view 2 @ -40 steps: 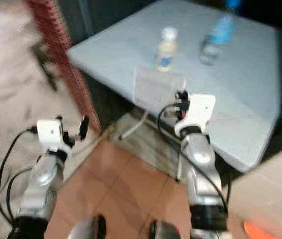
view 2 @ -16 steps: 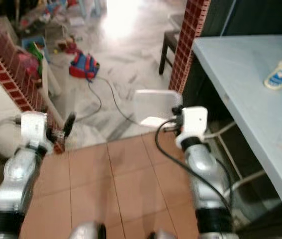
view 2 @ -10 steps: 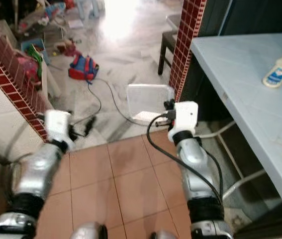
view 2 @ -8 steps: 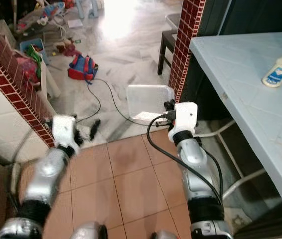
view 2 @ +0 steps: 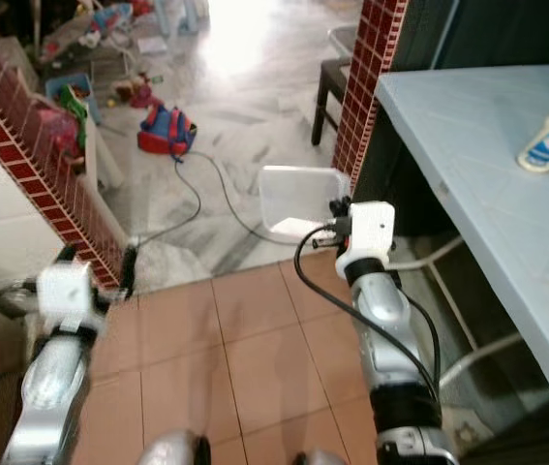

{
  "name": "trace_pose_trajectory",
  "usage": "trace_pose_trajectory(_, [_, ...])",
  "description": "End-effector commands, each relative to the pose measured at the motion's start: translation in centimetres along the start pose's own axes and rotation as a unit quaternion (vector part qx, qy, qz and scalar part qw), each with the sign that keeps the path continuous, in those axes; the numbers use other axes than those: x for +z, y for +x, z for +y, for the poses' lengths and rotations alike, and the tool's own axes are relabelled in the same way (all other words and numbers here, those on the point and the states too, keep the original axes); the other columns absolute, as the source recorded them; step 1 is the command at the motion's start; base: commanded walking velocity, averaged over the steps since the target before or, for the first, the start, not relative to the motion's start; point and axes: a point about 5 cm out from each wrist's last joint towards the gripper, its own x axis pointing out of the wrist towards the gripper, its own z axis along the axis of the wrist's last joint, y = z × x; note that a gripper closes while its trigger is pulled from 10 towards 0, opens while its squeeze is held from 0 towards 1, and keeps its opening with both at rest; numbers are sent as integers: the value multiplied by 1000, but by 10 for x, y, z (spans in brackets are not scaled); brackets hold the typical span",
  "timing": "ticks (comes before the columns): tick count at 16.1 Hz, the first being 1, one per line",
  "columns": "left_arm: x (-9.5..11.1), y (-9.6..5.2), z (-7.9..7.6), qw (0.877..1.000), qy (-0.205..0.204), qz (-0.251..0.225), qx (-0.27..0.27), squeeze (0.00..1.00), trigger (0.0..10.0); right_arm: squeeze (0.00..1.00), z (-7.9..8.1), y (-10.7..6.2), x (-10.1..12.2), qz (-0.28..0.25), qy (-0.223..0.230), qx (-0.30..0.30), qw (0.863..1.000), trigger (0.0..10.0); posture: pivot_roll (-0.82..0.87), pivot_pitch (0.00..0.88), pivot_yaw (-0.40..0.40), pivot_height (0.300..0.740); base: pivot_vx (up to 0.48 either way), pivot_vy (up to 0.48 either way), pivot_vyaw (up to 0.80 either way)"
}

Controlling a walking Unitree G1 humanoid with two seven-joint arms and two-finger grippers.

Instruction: Restocking fridge

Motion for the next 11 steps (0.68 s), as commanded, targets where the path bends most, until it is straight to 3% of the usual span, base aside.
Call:
trace_pose_trajectory(1, [3,1,-2,1000,4,-3,-2,0,10000,0,-1,1,5,-10,2,-5,1000,10000,133,0,17,740,0,0,0])
trace_pose_trajectory(5, [12,25,-4,1000,-1,-3,-7,0,10000,0,1,0,19,-34,1,-15,999,10000,74,0,38,740,0,0,0])
trace_pose_trajectory(7, [9,23,-1,1000,-12,7,-7,0,10000,0,1,-4,22,-40,-14,-16,999,10000,63,0,45,740,0,0,0])
trace_pose_trajectory(8, [5,19,2,1000,-21,17,-11,0,10000,0,-4,-11,21,-32,5,-47,998,10000,50,0,57,740,0,0,0])
trace_pose_trajectory(11, [-2,15,6,999,-24,33,-7,0,10000,0,-3,-21,16,-20,4,-56,998,10000,46,0,65,740,0,0,0])
